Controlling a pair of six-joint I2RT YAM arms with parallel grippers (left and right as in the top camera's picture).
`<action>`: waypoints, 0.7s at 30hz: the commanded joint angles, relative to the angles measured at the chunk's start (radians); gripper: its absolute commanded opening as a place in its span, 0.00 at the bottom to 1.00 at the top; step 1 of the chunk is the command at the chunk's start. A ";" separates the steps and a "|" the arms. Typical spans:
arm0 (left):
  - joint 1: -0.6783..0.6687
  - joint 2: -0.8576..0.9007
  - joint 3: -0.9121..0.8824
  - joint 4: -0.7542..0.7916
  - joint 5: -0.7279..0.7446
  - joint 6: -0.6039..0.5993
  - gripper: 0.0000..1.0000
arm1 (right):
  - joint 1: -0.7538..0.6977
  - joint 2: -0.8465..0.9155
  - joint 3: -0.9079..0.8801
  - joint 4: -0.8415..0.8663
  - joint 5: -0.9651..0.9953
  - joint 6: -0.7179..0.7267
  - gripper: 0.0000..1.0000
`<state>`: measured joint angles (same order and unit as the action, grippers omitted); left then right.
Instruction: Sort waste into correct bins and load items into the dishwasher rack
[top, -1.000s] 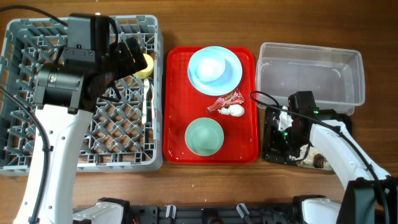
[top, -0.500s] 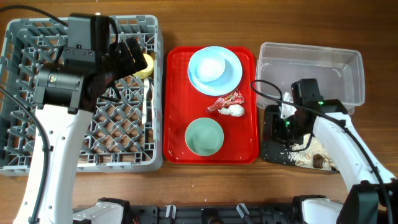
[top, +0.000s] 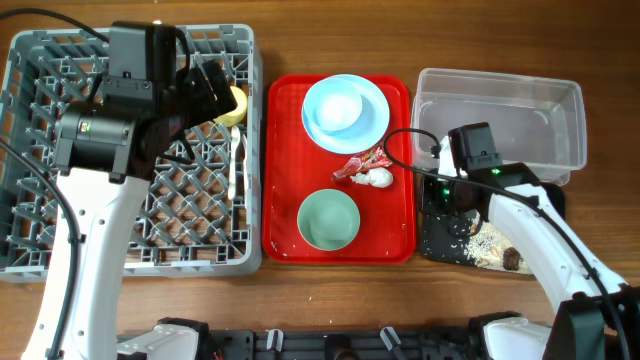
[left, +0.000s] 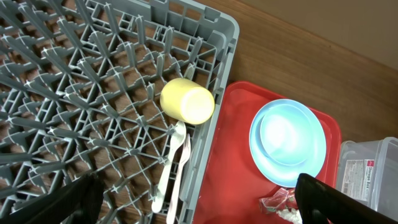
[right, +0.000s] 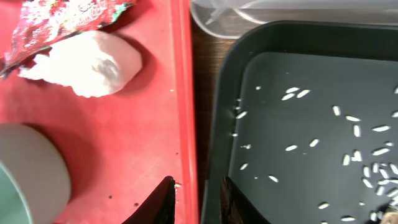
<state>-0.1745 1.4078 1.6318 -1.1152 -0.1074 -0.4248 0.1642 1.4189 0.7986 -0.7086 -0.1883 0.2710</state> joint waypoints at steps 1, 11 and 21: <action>0.005 -0.004 0.009 0.003 -0.006 -0.002 1.00 | 0.005 -0.007 -0.012 0.007 0.091 0.029 0.25; 0.005 -0.004 0.009 0.003 -0.006 -0.002 1.00 | 0.007 0.002 -0.089 0.104 0.060 0.028 0.20; 0.005 -0.004 0.009 0.003 -0.006 -0.002 1.00 | 0.007 0.002 -0.120 0.114 0.057 0.022 0.05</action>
<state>-0.1745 1.4078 1.6318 -1.1152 -0.1074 -0.4248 0.1696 1.4185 0.7139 -0.5816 -0.1303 0.2897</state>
